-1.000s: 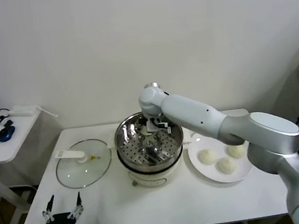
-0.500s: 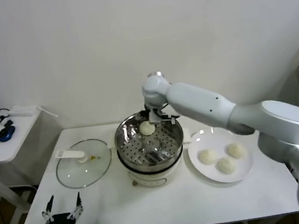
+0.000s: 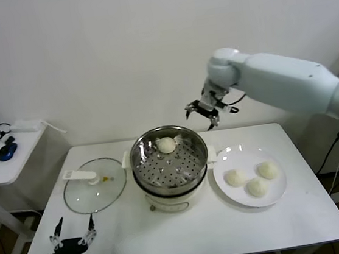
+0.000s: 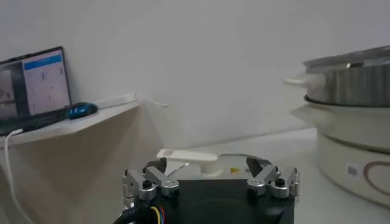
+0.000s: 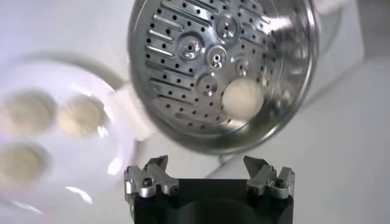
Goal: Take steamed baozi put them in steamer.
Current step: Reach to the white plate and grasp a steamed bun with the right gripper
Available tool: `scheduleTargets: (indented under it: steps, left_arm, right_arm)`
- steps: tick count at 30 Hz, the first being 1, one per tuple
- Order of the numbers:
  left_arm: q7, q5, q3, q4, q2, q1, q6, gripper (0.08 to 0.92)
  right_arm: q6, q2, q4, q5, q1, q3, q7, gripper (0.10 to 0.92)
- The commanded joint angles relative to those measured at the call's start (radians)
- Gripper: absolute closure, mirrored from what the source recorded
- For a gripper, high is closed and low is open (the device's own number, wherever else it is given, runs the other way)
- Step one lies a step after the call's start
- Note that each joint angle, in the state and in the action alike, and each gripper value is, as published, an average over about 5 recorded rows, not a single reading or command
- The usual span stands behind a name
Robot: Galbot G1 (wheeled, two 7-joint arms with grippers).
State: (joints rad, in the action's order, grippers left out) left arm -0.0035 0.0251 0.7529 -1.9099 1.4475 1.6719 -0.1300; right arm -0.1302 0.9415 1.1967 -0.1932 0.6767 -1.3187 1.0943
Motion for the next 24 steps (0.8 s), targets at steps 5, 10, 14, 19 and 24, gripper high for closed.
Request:
scheduleTargets:
  steps: [5,10,14,19,24]
  left_arm:
    - [0.003,0.029,-0.004,-0.010,-0.012,0.000,0.003,0.177]
    - [0.004,0.030,0.002,-0.021,-0.014,0.003,0.006,0.177]
    - [0.005,0.048,0.008,-0.027,-0.013,0.004,0.012,0.177]
    - [0.005,0.048,0.011,-0.023,-0.012,0.003,0.014,0.177]
    - [0.004,0.054,0.011,-0.018,-0.012,0.008,0.013,0.177]
  right_arm:
    - [0.364,-0.260,0.057,-0.352,-0.047,-0.109,-0.031,0.203]
    - [0.401,-0.256,0.041,-0.263,-0.215,-0.014,-0.049,0.203]
    - [0.420,-0.224,0.013,-0.225,-0.323,0.049,-0.069,0.203]
    - [0.425,-0.167,-0.017,-0.190,-0.402,0.087,-0.082,0.203]
    - [0.418,-0.107,-0.073,-0.156,-0.436,0.104,-0.079,0.203]
